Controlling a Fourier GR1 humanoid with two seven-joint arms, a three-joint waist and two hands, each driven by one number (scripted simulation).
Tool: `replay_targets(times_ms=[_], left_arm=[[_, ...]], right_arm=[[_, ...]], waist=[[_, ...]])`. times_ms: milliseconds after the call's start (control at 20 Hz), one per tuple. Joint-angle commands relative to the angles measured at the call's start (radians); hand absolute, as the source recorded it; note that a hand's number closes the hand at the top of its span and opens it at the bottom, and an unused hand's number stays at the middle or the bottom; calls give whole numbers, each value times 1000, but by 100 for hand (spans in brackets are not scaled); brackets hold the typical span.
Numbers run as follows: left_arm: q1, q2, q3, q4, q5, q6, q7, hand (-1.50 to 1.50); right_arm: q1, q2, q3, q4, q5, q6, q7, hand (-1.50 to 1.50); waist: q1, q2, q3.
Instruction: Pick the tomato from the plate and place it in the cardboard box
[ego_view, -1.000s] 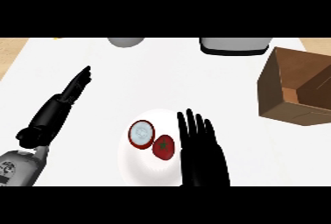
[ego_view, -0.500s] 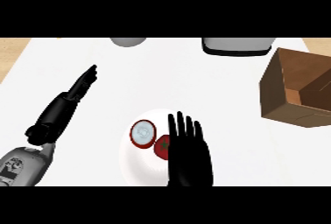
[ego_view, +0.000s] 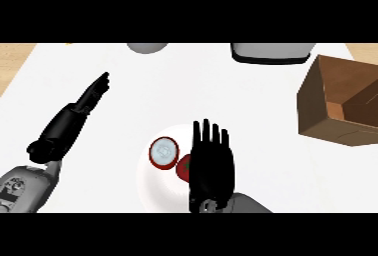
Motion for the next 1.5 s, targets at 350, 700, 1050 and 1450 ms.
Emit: replay_targets(times_ms=[350, 700, 1050, 1450], left_arm=[[9, -21, 4, -4, -9, -3, 15, 0], [11, -1, 31, 25, -13, -44, -5, 0], [-11, -29, 51, 63, -18, -45, -22, 0], [-3, -62, 31, 49, -58, -29, -18, 0]], right_arm=[[-73, 26, 7, 143, -45, 13, 247, -150], [-100, 26, 14, 182, -106, -16, 248, -150], [-111, 26, 60, 266, -140, -118, 248, -150], [-91, 26, 82, 326, -121, -141, 248, -150]], waist=[[4, -5, 1], [-2, -1, 2], [-3, 4, 2], [-7, 3, 2]])
